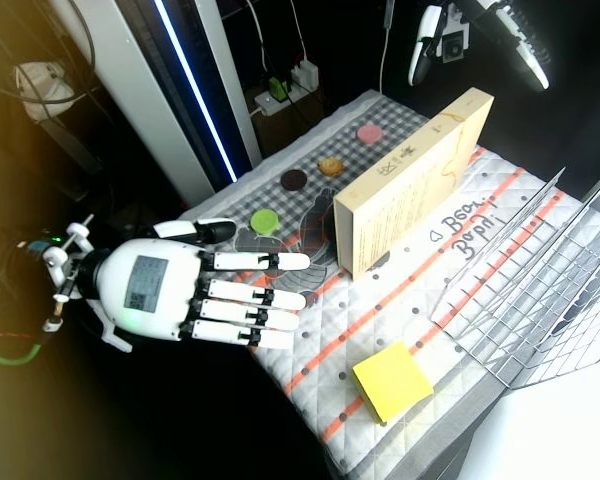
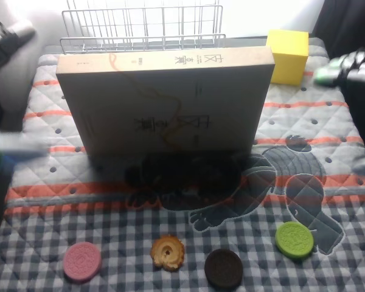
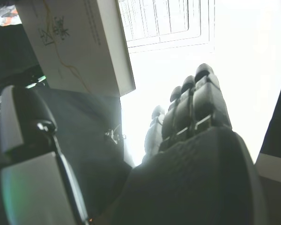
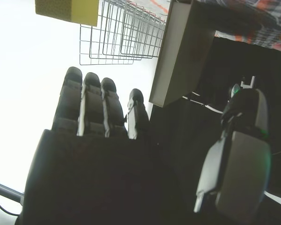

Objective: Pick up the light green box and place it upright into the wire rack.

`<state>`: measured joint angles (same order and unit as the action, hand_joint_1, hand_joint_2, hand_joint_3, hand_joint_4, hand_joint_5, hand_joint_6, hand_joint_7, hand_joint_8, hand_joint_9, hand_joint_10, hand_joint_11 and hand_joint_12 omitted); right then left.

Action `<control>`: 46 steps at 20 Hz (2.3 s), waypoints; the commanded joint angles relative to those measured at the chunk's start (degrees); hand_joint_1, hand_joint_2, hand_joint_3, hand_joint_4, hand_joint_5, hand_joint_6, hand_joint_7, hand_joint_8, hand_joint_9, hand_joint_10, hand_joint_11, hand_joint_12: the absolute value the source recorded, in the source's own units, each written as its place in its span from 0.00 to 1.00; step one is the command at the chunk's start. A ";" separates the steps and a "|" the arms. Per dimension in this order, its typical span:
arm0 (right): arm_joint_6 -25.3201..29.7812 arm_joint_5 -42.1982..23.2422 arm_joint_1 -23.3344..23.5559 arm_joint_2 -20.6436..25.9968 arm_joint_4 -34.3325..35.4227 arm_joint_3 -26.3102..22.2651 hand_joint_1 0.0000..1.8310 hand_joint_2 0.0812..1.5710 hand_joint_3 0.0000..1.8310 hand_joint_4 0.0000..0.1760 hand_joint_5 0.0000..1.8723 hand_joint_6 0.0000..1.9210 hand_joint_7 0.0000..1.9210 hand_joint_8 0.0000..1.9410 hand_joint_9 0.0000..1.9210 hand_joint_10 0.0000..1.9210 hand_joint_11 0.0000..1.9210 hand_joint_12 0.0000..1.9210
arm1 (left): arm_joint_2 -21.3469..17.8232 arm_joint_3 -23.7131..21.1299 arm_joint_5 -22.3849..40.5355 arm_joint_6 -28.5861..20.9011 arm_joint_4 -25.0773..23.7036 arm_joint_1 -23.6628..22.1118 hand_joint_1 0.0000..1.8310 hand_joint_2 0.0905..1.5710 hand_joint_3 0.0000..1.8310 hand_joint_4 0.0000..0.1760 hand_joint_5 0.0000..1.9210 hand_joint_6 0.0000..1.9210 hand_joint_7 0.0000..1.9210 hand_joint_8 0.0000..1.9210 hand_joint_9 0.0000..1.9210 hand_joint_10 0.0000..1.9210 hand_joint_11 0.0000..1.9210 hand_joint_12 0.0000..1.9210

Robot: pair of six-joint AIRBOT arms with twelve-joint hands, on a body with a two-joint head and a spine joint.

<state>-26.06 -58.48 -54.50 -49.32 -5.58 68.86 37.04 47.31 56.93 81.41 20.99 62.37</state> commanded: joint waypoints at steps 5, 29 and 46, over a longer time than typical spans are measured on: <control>0.34 -6.04 3.47 -0.33 0.95 0.67 0.18 0.68 0.00 1.00 0.06 0.00 0.00 0.00 0.00 0.00 0.00 0.00 | 0.39 0.38 6.27 -0.25 0.06 -0.70 0.00 0.60 0.00 1.00 0.00 0.00 0.00 0.00 0.00 0.00 0.00 0.05; 0.35 11.12 34.47 -18.13 -17.94 9.41 0.35 0.51 0.00 1.00 0.00 0.00 0.00 0.00 0.00 0.00 0.00 0.00 | 2.92 2.15 2.24 -0.25 0.42 -1.90 0.13 0.64 0.00 1.00 0.00 0.00 0.00 0.00 0.00 0.00 0.00 0.09; 4.15 13.27 31.09 -23.15 -15.78 12.66 0.57 0.58 0.00 0.00 0.45 0.01 0.37 0.33 0.30 0.61 0.22 0.86 | 3.12 2.08 2.36 -0.26 0.93 -1.96 0.17 0.65 0.00 1.00 0.00 0.00 0.00 0.00 0.00 0.00 0.01 0.07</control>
<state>-21.98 -41.21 -23.18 -72.44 -22.06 81.73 39.90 49.21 52.27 81.34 22.00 61.06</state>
